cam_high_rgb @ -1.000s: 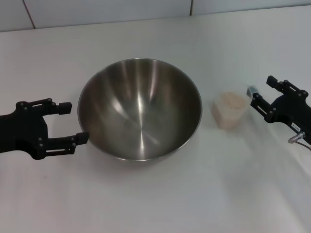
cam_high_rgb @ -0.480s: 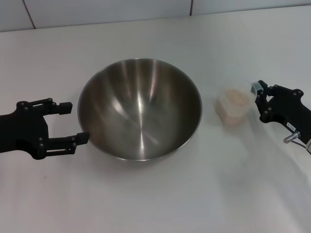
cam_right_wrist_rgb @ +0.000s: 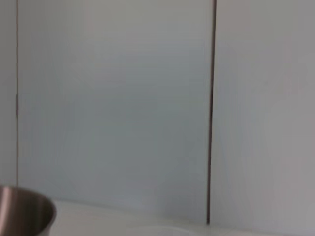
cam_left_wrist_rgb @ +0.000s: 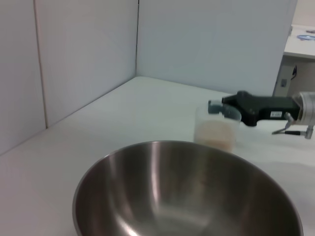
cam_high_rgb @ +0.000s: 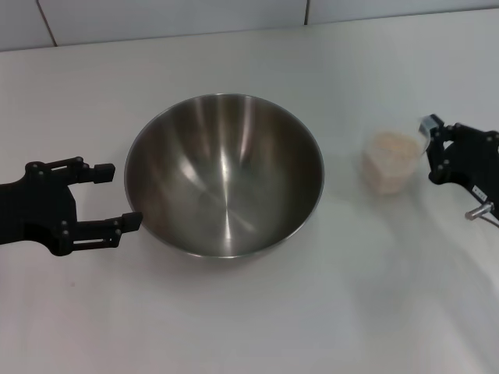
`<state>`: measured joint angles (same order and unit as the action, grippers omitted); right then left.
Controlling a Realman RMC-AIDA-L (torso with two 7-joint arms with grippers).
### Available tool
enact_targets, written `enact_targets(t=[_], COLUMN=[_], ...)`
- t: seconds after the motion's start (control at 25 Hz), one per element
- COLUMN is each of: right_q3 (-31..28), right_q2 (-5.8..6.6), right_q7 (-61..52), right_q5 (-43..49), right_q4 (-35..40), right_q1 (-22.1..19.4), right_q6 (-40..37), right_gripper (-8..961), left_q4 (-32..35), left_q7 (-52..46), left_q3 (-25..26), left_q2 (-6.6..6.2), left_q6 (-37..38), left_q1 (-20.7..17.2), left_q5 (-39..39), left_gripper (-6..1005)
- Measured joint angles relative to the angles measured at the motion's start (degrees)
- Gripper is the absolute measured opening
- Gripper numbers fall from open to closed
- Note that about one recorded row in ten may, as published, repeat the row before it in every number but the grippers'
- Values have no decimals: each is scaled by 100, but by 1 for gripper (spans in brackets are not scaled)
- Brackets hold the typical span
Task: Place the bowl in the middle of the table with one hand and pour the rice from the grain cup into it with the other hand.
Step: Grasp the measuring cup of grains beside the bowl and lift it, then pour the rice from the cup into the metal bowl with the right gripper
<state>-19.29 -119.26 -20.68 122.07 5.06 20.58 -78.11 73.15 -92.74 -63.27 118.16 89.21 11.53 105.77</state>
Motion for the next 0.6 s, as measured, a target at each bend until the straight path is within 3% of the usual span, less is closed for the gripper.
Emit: enact_targets(t=[0.32,0.6], right_q3=[-346,-278], right_q2=[0,-6], right_q7=[861,2811], right_q5=[0,54], right_q4=[-272,-1048], right_q1=[165,469], right_q6=[-1529,-1652], right_gripper=[14,13], left_q4=[370,467], left_q7=[60,30], left_q3=[-48,-72], left_q2=[28,36], left_q6=[-221,-311], left_q1=[-1,9], left_q5=[474,540], left_gripper=[815,815])
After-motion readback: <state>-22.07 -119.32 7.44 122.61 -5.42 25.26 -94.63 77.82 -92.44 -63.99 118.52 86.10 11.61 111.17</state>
